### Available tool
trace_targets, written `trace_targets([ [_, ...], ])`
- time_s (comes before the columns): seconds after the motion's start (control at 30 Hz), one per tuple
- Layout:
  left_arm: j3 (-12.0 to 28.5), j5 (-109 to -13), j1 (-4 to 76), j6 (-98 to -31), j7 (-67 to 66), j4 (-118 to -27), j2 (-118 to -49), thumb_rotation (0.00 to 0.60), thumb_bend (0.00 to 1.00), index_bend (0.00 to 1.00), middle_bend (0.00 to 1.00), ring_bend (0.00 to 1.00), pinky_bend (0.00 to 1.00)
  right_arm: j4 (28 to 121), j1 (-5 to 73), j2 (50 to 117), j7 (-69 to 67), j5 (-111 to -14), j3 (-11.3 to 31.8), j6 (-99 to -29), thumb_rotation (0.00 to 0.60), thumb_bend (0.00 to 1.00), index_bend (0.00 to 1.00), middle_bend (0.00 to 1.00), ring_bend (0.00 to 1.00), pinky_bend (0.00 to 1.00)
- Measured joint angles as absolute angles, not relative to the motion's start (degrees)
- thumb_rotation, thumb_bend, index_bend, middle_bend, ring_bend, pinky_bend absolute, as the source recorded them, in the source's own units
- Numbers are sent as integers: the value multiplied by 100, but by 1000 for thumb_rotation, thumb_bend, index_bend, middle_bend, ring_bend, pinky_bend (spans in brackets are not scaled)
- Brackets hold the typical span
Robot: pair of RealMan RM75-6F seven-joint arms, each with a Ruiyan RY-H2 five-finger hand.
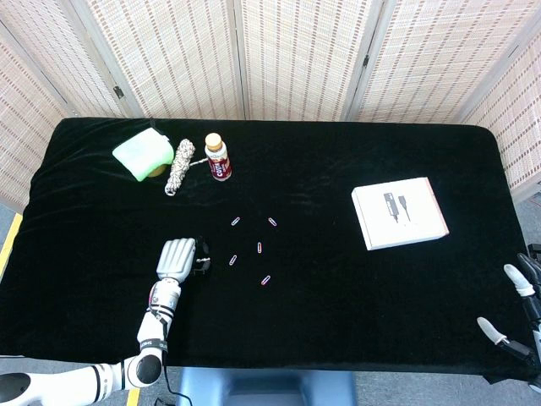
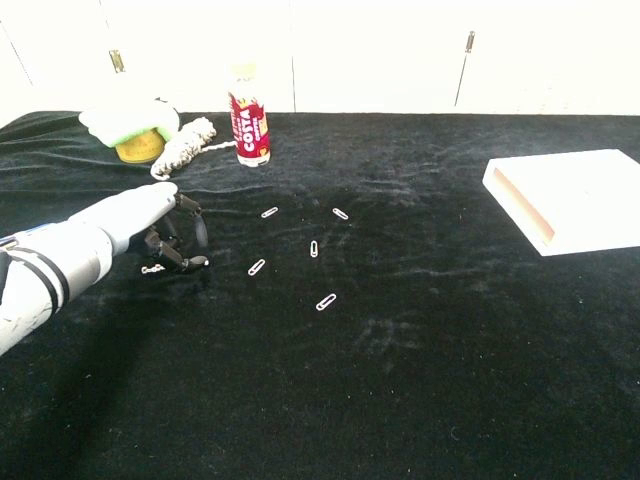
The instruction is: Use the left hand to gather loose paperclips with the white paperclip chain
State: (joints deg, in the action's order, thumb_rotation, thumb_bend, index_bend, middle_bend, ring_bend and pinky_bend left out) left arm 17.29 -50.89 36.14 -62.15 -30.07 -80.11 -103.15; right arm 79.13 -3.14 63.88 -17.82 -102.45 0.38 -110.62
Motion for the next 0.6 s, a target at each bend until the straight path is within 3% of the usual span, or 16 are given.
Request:
trace_targets([
  [0.6, 1524, -4961, 3682, -6297, -3013, -7737, -10427, 600, 401, 494, 1000, 1000, 1000, 7976, -325, 6389, -1698, -10265, 41, -10993, 600, 206, 0, 0, 0, 0],
])
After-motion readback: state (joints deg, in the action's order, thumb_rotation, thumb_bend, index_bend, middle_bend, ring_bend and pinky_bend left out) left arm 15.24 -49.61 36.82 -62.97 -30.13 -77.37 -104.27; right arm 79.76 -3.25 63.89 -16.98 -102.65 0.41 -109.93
